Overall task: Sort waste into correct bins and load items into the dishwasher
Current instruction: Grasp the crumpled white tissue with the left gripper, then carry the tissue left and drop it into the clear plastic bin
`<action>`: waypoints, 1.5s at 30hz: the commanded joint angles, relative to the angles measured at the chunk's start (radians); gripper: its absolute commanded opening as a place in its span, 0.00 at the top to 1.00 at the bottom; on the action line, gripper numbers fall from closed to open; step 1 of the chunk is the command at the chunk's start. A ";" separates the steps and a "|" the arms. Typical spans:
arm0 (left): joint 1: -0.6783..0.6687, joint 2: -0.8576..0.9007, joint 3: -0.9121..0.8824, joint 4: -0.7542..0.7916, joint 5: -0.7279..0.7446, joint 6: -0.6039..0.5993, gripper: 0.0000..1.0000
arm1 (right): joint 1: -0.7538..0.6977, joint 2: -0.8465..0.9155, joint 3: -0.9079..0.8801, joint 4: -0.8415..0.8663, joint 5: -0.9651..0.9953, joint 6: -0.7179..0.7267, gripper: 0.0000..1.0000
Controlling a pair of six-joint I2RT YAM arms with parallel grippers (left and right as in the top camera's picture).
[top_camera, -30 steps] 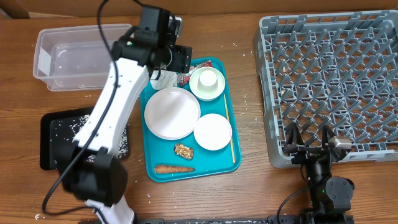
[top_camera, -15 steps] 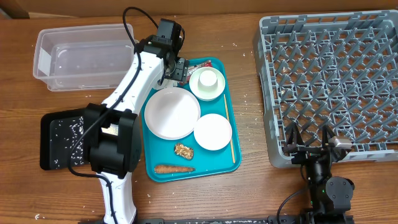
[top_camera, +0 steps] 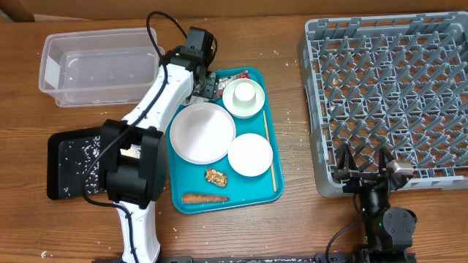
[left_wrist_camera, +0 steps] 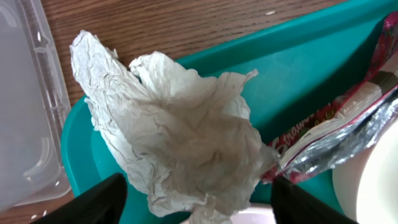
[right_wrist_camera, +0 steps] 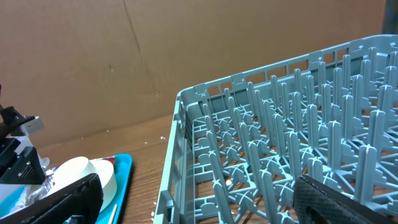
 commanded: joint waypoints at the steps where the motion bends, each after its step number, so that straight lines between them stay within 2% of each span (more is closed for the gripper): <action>1: 0.006 0.010 -0.015 0.018 -0.010 0.007 0.28 | 0.004 -0.010 -0.010 0.003 0.013 -0.003 0.00; 16: 0.032 0.012 -0.051 0.035 -0.010 0.006 0.30 | 0.004 -0.010 -0.010 0.003 0.013 -0.003 0.00; 22: 0.032 0.012 -0.051 0.038 0.019 -0.001 0.42 | 0.004 -0.010 -0.010 0.003 0.013 -0.003 0.00; 28: 0.032 0.026 -0.051 0.042 0.067 -0.001 0.73 | 0.004 -0.010 -0.010 0.003 0.013 -0.003 0.00; 31: 0.031 0.024 -0.050 0.039 0.105 -0.005 0.84 | 0.004 -0.010 -0.010 0.003 0.013 -0.003 0.00; 33: 0.031 0.018 -0.042 0.035 0.103 -0.027 0.96 | 0.004 -0.010 -0.010 0.003 0.013 -0.003 0.00; 41: 0.032 -0.102 0.052 -0.036 0.097 -0.091 0.96 | 0.004 -0.010 -0.010 0.003 0.013 -0.003 0.00; 45: 0.035 -0.190 0.054 -0.031 0.039 -0.124 0.96 | 0.004 -0.010 -0.010 0.003 0.013 -0.003 0.00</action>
